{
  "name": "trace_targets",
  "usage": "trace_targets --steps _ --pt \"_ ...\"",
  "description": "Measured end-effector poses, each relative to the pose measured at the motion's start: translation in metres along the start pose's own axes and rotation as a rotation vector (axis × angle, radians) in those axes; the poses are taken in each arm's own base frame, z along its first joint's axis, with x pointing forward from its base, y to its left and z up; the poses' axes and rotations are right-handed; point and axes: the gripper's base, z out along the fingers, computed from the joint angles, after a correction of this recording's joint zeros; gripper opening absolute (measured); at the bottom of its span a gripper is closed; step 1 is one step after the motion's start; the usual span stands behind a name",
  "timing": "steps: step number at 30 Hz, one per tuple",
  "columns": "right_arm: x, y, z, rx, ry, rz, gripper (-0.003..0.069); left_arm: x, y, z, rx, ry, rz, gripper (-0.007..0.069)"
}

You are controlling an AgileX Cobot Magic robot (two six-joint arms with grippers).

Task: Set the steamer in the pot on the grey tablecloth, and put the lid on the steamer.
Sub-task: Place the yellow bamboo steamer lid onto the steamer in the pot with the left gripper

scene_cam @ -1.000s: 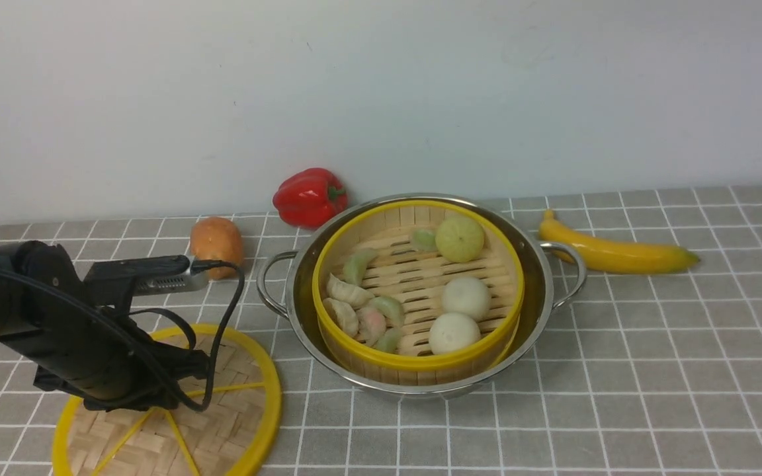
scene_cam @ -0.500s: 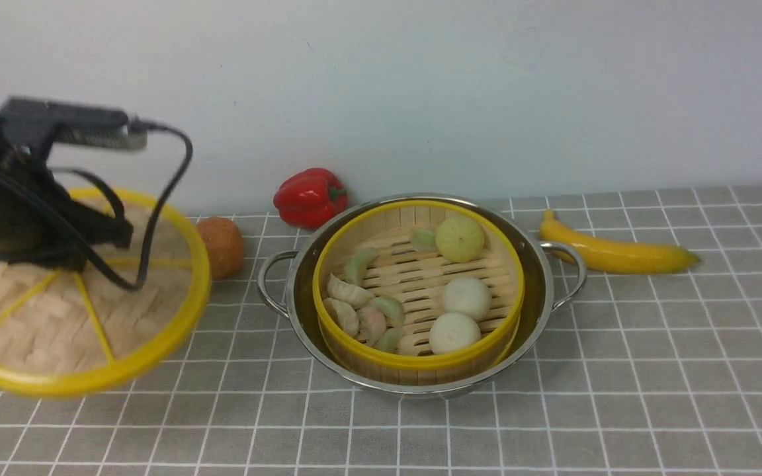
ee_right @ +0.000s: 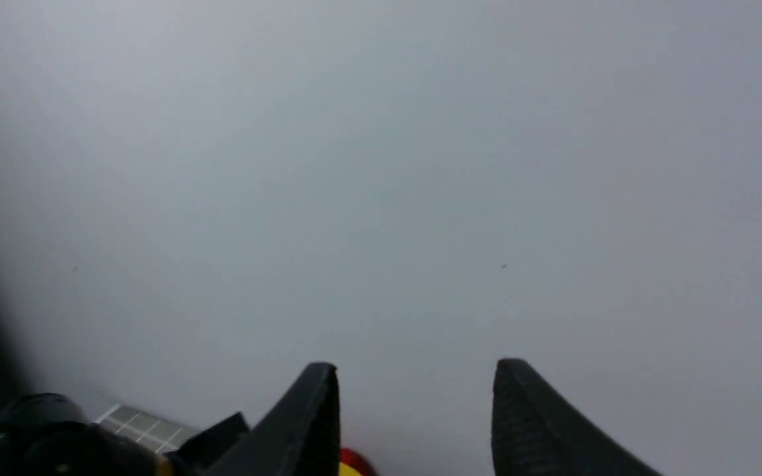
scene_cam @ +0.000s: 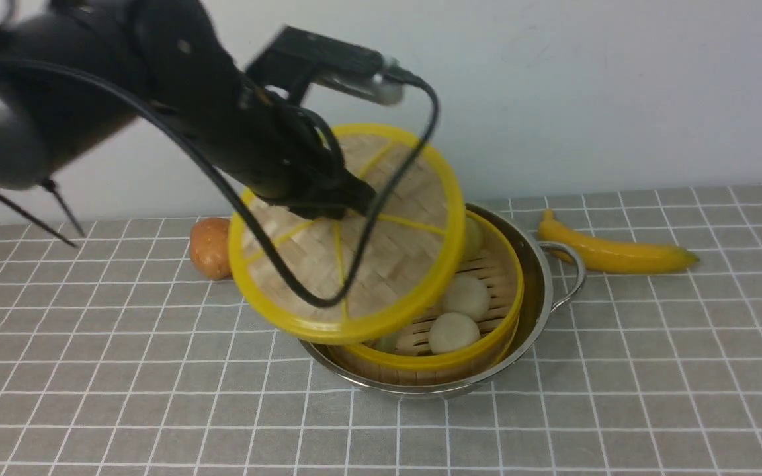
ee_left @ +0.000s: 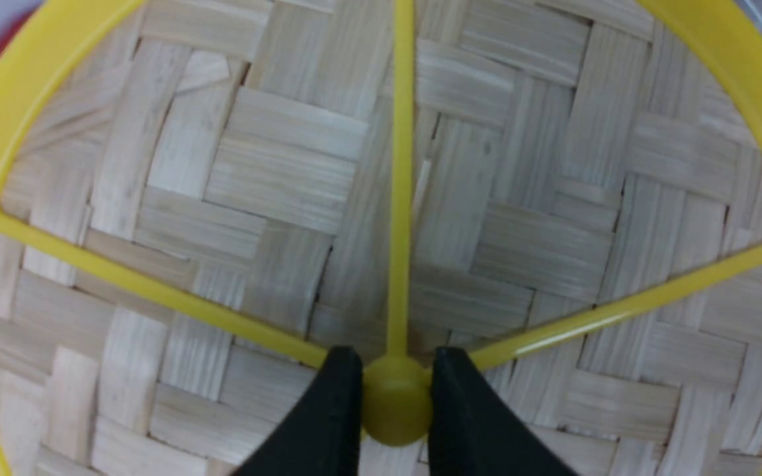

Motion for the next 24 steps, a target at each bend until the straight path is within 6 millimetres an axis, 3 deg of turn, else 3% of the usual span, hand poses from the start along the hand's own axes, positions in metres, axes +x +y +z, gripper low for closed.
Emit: trace_targets --steps 6,11,24 --pt "0.019 -0.002 0.006 -0.004 0.079 0.022 0.0328 -0.002 -0.03 0.049 -0.001 0.034 0.103 0.012" --pt "0.027 -0.003 0.013 0.001 0.116 0.041 0.0328 -0.003 -0.032 0.07 -0.026 0.01 0.111 0.012" --pt "0.027 -0.003 0.014 -0.001 0.118 0.043 0.0328 -0.008 -0.033 0.076 -0.022 -0.047 0.096 0.012"
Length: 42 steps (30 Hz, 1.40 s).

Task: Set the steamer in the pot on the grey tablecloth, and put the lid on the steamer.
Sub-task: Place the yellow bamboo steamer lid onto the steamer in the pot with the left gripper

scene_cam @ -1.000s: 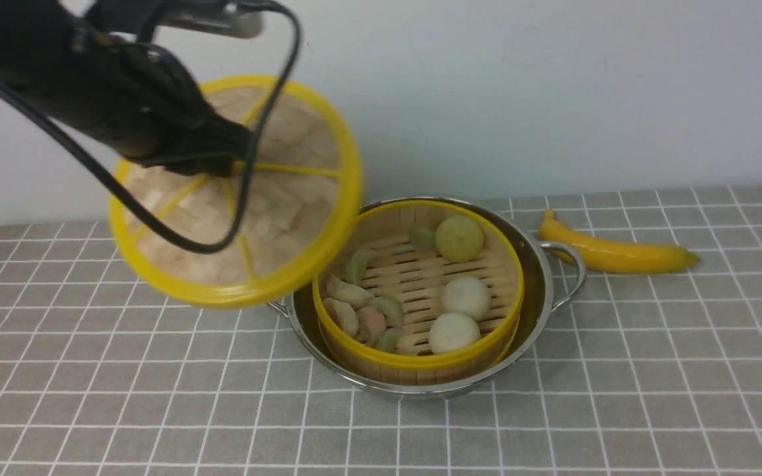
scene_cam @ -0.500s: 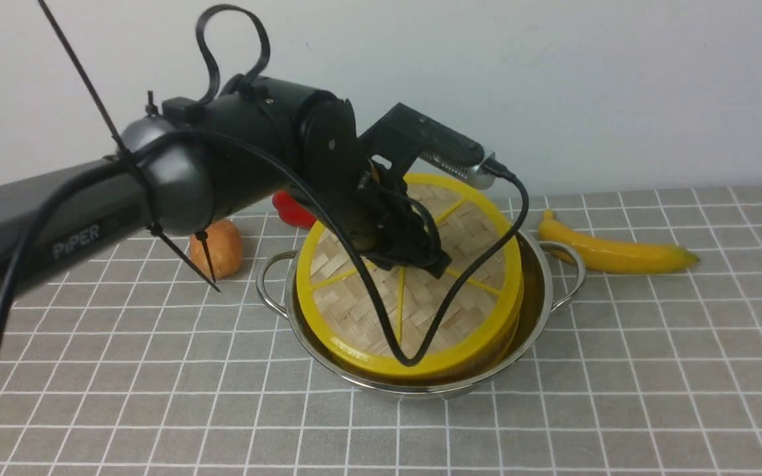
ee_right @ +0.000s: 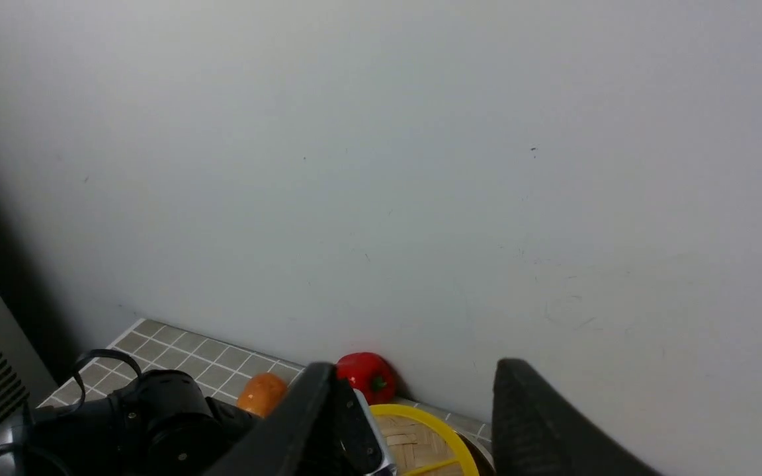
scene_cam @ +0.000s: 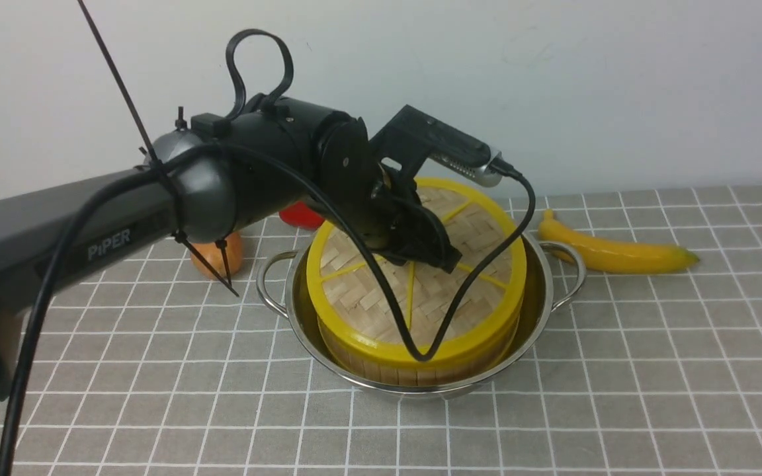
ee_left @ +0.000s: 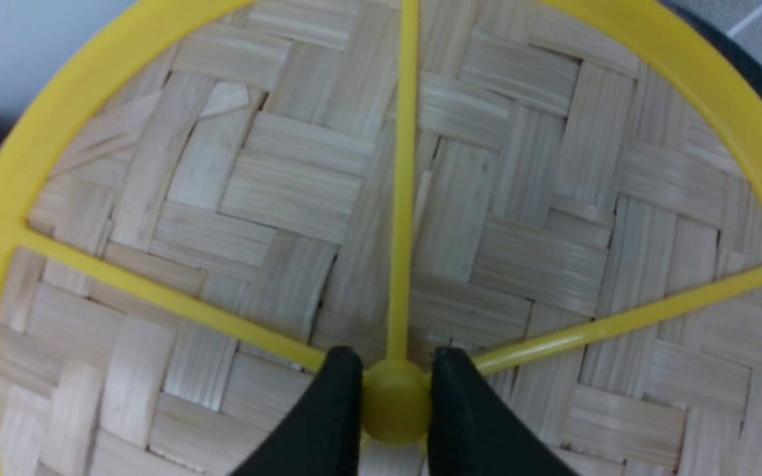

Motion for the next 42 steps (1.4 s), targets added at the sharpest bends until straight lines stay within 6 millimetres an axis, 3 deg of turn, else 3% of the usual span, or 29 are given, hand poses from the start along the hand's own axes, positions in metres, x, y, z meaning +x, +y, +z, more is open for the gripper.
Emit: trace_targets --steps 18,42 --pt "0.0 0.0 0.0 0.0 0.0 0.0 0.0328 0.001 0.0 0.018 -0.003 -0.016 -0.001 0.012" --pt "0.0 0.0 0.0 0.002 0.0 -0.001 0.0327 -0.003 0.001 0.01 -0.009 -0.045 -0.006 0.012"
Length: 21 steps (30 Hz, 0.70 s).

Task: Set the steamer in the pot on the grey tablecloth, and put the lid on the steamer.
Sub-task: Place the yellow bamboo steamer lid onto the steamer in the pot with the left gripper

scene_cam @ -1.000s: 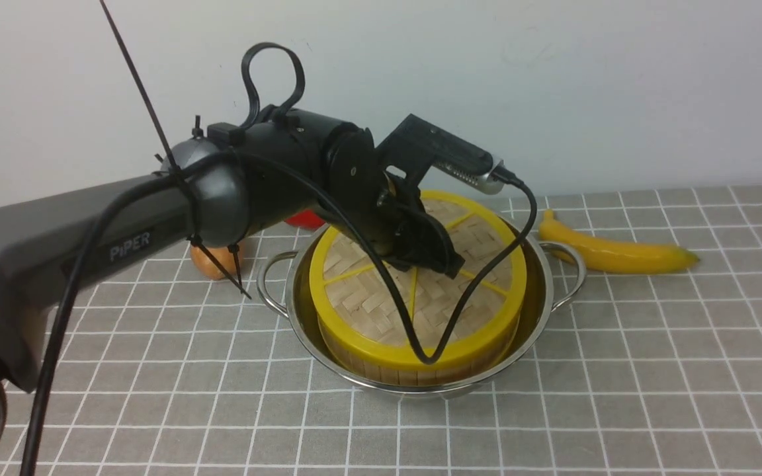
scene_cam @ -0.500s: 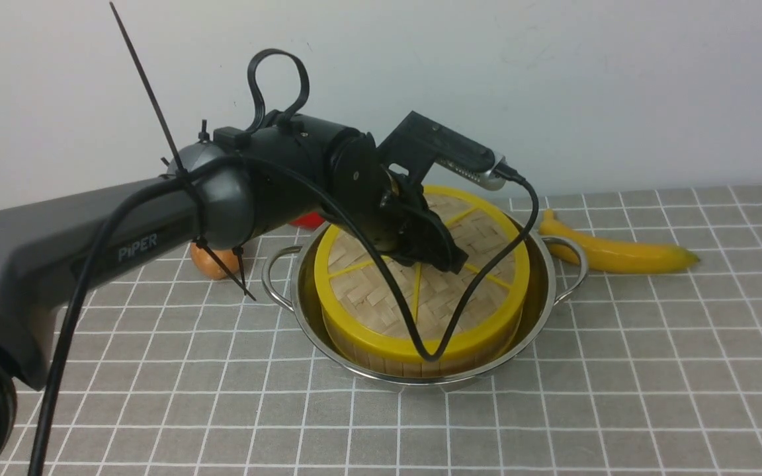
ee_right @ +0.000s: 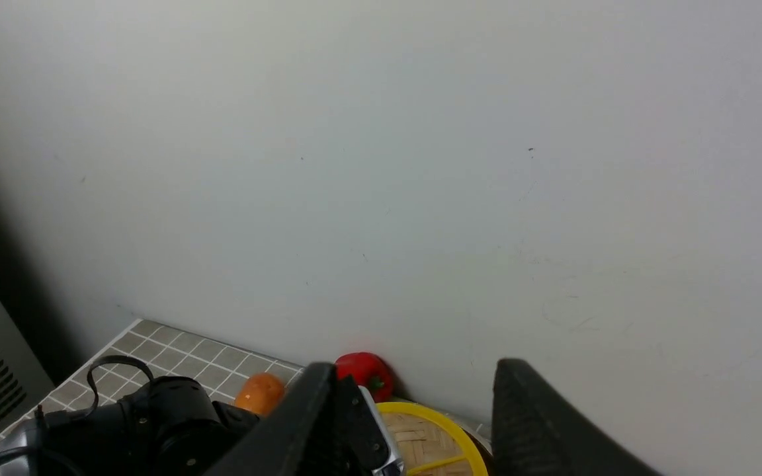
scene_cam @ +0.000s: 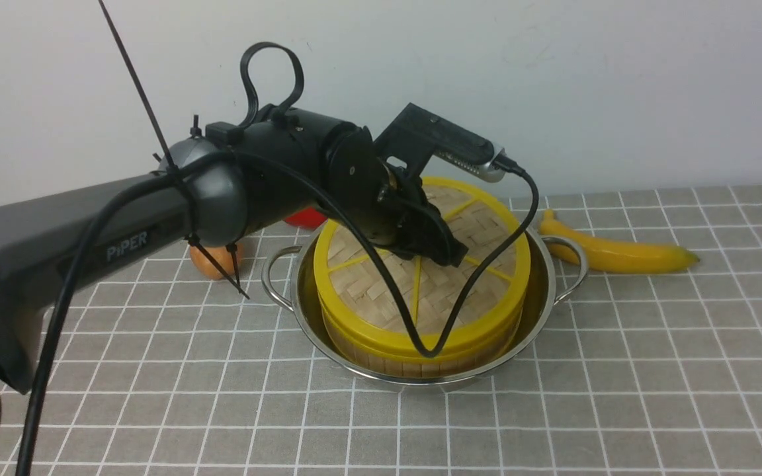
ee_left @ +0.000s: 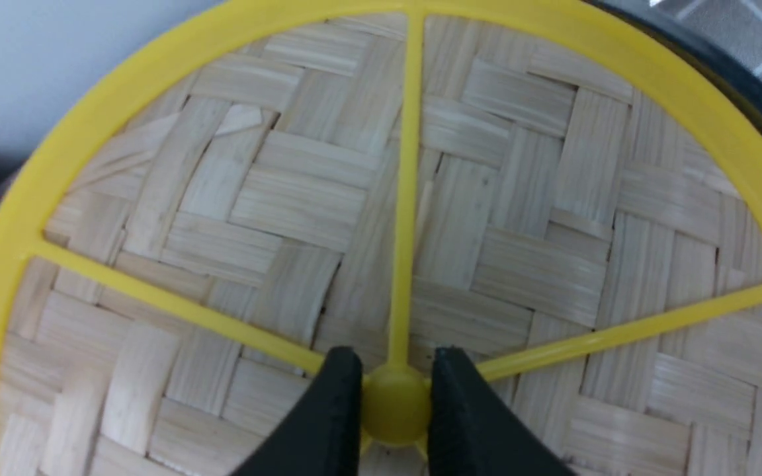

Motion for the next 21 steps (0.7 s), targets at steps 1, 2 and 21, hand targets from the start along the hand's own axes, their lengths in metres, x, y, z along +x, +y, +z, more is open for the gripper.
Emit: trace_targets --steps 1,2,21 --pt "0.0 0.0 0.0 0.0 0.0 0.0 0.0327 0.0 0.0 0.0 0.0 0.0 0.0 0.012" --pt "0.0 0.0 0.0 0.0 0.0 0.0 0.0327 0.0 0.0 0.0 0.0 0.0 0.0 0.012" --pt "0.0 0.0 0.0 0.0 0.0 0.0 0.0327 0.002 0.0 0.013 -0.004 -0.016 0.0 0.012"
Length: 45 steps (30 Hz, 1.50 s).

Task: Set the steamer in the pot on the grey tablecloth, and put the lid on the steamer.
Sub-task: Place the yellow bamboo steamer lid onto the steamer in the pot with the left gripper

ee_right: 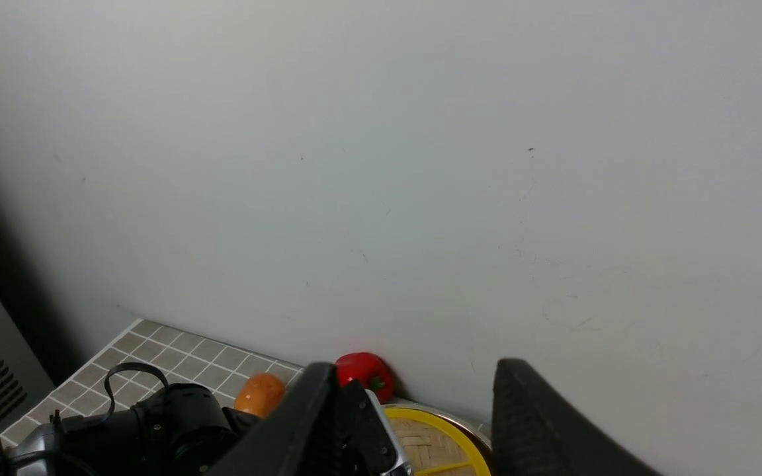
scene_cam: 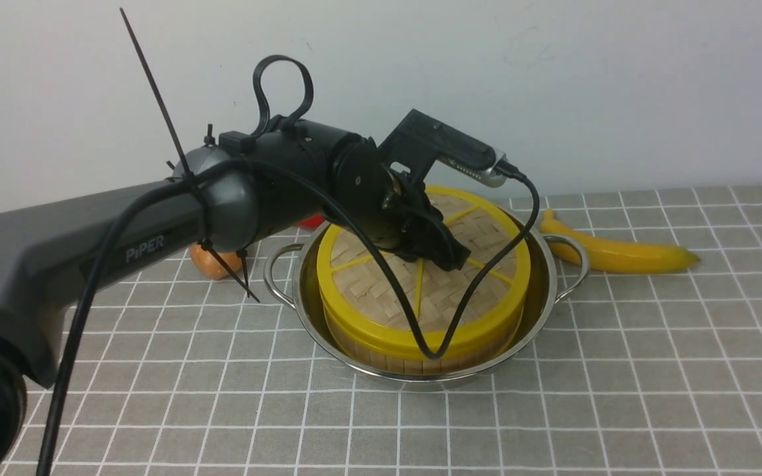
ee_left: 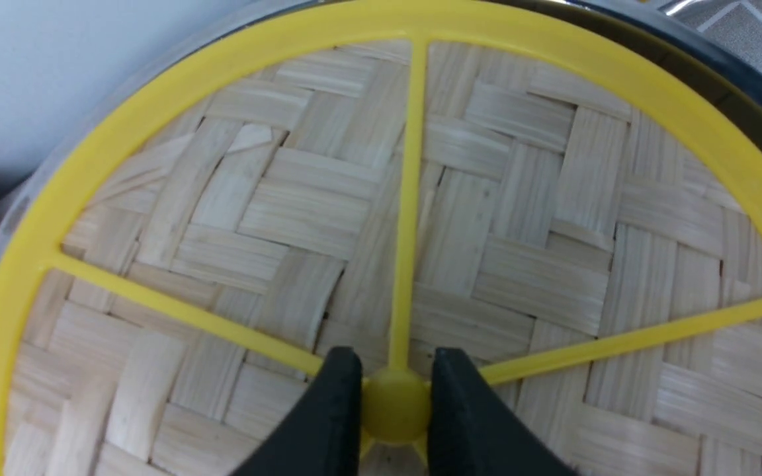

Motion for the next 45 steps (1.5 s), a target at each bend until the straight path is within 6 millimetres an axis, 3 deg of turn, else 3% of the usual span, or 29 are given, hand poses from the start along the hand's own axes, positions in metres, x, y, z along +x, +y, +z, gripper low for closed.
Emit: trace_targets --steps 31,34,38,39,42,43,45 --pt "0.0 0.0 0.0 0.0 0.0 0.0 0.0327 0.001 0.0 0.01 -0.001 0.001 -0.016 0.0122" --pt "0.0 0.0 0.0 0.0 0.0 0.0 0.0327 0.0 0.0 0.008 -0.002 -0.002 -0.015 0.0169" --pt "0.0 0.0 0.0 -0.002 0.0 0.001 0.0327 0.0 0.001 0.0 -0.006 0.009 -0.005 0.0329" --pt "0.0 0.0 0.0 -0.003 0.0 0.001 0.0327 0.0 0.001 0.0 -0.007 0.008 -0.005 0.0337" --pt "0.0 0.0 0.0 -0.003 0.0 -0.004 0.0327 -0.008 0.003 -0.023 -0.029 -0.029 0.02 0.0459" --pt "0.0 0.0 0.0 -0.003 0.0 -0.006 0.0327 -0.009 0.004 -0.024 -0.031 -0.033 0.021 0.0463" --pt "0.0 0.0 0.0 -0.003 0.0 -0.039 0.0327 -0.017 0.006 -0.05 -0.055 -0.071 0.043 0.0507"
